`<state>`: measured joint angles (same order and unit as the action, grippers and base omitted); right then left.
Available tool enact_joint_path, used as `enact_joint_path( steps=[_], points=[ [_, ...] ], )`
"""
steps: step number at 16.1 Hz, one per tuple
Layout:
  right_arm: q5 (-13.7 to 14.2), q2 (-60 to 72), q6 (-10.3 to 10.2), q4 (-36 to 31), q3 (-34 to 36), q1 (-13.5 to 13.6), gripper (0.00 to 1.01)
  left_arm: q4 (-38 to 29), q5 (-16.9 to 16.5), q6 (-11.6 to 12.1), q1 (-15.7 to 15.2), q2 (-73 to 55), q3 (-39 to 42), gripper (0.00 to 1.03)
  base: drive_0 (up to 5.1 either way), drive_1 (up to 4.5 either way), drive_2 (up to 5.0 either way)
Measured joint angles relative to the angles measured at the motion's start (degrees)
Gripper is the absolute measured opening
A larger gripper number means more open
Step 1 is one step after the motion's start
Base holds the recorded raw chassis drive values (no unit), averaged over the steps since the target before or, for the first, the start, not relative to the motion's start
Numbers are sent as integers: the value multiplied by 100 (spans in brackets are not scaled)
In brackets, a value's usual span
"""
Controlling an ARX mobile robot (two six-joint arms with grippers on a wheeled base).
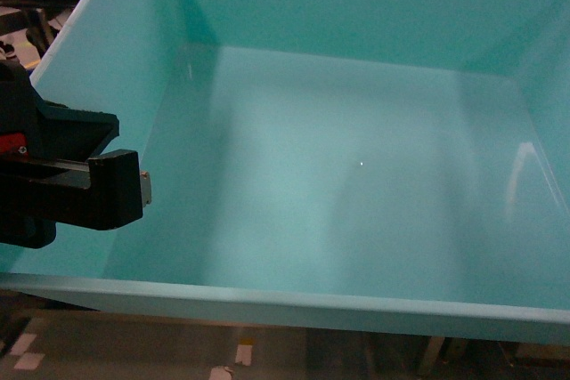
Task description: Organize blue bins on left shelf correctly
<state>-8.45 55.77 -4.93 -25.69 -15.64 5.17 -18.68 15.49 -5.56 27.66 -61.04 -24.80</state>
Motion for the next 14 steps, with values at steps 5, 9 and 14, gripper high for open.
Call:
enact_joint_path(
  steps=[5, 9, 14],
  points=[
    [0, 0, 0, -9, 0, 0, 3, -22, 0, 2, 0, 2, 0, 6, -501, 244, 244],
    [0, 0, 0, -11, 0, 0, 3, -22, -2, 2, 0, 2, 0, 6, 9, 438, -419],
    [0, 15, 0, 0, 0, 0, 3, 2, -2, 0, 0, -11, 0, 6, -5, 341, -350]
  ],
)
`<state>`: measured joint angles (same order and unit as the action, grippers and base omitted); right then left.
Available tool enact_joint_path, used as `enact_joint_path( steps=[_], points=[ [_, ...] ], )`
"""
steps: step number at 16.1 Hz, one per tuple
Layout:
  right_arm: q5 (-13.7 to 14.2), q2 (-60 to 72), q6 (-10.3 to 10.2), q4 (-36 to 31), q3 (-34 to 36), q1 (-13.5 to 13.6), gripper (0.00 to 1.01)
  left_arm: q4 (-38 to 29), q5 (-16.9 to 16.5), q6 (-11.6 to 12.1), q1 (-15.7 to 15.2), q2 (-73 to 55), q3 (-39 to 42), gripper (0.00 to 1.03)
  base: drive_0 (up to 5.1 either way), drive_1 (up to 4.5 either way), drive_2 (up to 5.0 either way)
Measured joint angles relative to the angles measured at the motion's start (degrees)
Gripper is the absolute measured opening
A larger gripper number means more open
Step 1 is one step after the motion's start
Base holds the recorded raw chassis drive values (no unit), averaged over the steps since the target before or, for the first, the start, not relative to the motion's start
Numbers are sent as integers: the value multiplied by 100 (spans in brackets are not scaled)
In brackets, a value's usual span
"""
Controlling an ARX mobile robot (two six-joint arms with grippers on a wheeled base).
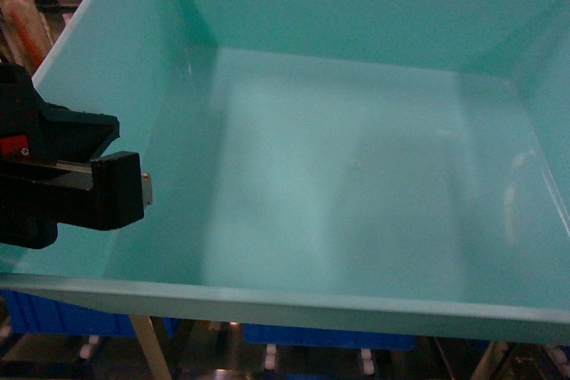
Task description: Organize blue bins on left shelf correctly
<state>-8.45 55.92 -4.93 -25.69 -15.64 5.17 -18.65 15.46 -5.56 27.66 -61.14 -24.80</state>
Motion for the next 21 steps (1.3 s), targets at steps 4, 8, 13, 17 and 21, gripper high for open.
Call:
enact_joint_path(
  steps=[4, 8, 13, 17, 21],
  points=[
    [0, -4, 0, -4, 0, 0, 3, -22, -2, 2, 0, 2, 0, 6, 0, 0, 0],
    [-195, 391, 13, -271, 2, -74, 3, 17, -44, -109, 2, -210, 0, 6, 0, 0, 0],
    [-339, 1700, 308, -667, -291, -214, 3, -31, -192, -308, -37, -1060, -195, 6, 0, 0, 0],
    [-321, 2962, 555, -1099, -984, -223, 3, -393, -439, -313, -348, -2271, -721, 6, 0, 0, 0],
    [-293, 4140, 625, -1471, -1735, -212, 3, -688, -651, -157, -627, -3270, -1314, 6, 0, 0, 0]
  ],
)
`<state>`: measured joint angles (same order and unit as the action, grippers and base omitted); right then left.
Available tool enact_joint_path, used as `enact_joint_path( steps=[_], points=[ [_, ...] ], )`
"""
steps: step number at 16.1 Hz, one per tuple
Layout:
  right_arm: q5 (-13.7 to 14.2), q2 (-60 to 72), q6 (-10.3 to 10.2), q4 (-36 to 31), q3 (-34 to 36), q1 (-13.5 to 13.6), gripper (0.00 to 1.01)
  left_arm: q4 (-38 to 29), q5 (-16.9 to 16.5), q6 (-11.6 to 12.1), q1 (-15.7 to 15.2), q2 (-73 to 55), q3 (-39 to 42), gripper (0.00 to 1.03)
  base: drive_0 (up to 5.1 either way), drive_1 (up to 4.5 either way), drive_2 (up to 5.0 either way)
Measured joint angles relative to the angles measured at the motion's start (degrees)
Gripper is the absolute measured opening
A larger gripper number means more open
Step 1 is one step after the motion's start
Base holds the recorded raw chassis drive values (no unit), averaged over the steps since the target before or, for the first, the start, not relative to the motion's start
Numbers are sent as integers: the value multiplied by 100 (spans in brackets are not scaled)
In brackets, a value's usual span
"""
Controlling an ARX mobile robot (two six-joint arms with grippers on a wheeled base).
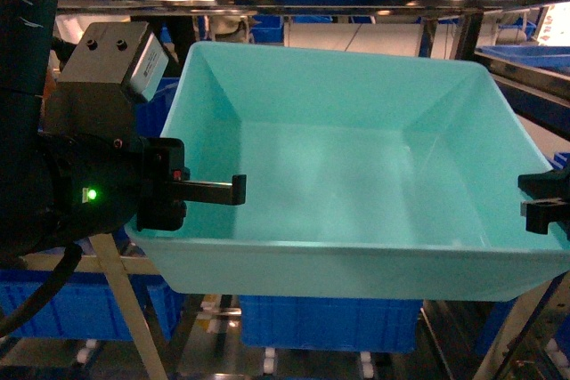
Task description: Organize blue bins on left shelf correctly
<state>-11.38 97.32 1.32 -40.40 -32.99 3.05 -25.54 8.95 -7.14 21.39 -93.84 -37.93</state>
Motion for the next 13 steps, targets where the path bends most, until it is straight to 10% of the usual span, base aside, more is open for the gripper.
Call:
enact_joint_path(
  steps=[9, 13],
  points=[
    [15, 4, 2, 2, 0, 33, 3, -15, 31, 17, 2, -9, 11, 6, 0, 0, 0],
    [260, 1043, 328, -632, -177, 153, 2, -146, 122, -63, 319, -1263, -361, 6, 0, 0, 0]
  ],
)
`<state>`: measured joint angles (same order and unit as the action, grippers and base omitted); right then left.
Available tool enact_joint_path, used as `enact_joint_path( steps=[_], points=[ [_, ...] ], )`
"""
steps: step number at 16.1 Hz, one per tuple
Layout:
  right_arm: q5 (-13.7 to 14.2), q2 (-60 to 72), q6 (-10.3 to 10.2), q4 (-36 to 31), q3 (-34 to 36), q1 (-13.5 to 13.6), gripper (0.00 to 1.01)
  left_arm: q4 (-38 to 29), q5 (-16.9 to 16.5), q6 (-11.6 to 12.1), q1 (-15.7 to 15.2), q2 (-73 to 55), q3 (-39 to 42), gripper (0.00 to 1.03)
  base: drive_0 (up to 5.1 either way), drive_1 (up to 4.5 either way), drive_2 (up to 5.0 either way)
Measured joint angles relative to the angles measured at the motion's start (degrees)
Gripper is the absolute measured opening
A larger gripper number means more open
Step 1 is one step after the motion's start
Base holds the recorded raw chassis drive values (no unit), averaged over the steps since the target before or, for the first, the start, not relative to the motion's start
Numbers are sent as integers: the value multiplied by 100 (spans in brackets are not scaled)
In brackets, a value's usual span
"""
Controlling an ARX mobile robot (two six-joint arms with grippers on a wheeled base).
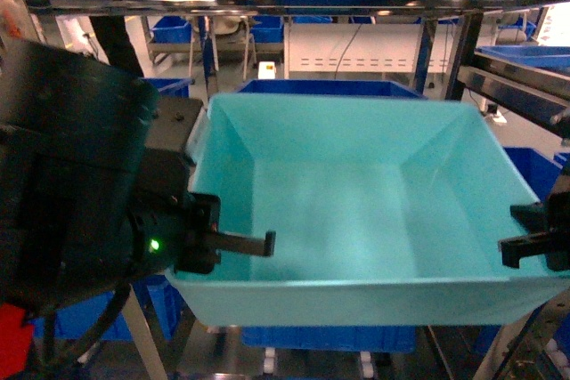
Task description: Organize blue bins on left shelf correctly
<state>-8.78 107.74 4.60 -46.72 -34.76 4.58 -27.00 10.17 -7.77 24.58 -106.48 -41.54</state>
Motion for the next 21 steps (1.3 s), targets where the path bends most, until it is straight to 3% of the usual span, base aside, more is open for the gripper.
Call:
enact_joint_path(
  steps=[3, 4, 5, 19, 21],
  points=[
    [35, 527, 177, 20, -568, 35, 2, 31, -42, -118, -57, -557, -444, 6, 0, 0, 0],
    [39, 704, 225, -92, -824, 35, 2, 35, -57, -79, -120, -697, -697, 6, 0, 0, 0],
    [42, 994, 326, 201, -1259, 57, 2, 188, -201, 15, -240, -1060, -1108, 6, 0, 0, 0],
    [39, 1222, 424, 299, -1381, 94, 2, 166, -232, 144, -271, -1314, -1215, 6, 0, 0, 0],
    [42, 1222, 426, 304, -1381, 103, 2, 168, -225, 175, -271, -1311, -1215, 6, 0, 415, -415]
  ],
)
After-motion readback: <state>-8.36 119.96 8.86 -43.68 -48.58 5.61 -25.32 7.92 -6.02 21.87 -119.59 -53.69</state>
